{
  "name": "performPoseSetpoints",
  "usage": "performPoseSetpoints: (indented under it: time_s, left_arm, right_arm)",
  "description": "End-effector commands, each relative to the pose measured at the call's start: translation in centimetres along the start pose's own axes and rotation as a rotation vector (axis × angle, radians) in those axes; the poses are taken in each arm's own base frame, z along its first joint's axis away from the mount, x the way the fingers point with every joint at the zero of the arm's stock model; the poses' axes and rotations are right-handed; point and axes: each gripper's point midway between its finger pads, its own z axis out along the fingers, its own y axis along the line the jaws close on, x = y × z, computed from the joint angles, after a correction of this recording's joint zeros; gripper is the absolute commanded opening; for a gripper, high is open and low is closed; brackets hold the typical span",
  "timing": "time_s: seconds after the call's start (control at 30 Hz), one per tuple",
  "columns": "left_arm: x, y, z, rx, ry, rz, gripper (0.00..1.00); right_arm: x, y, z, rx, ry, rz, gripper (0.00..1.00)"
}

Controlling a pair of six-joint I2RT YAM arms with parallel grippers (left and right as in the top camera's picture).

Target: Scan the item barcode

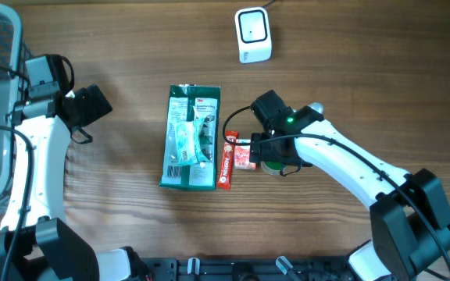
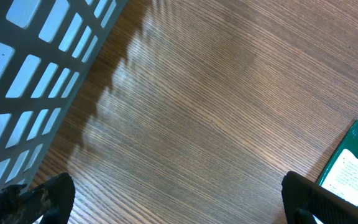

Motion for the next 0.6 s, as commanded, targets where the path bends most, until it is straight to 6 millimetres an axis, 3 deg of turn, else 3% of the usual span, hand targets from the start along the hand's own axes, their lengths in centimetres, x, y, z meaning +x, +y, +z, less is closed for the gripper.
performPoseSetpoints:
  time_s: [0.0, 0.57]
  left_arm:
    - [-0.54, 0.09, -0.42, 0.001, -0.019, 0.007, 1.00]
    - [-0.54, 0.09, -0.42, 0.001, -0.019, 0.007, 1.00]
  right_arm:
    - [0.57, 0.03, 0.44, 0.001, 0.019, 0.008, 1.00]
    - [0.03, 0.44, 0.46, -0.016, -0.003, 0.009, 1.00]
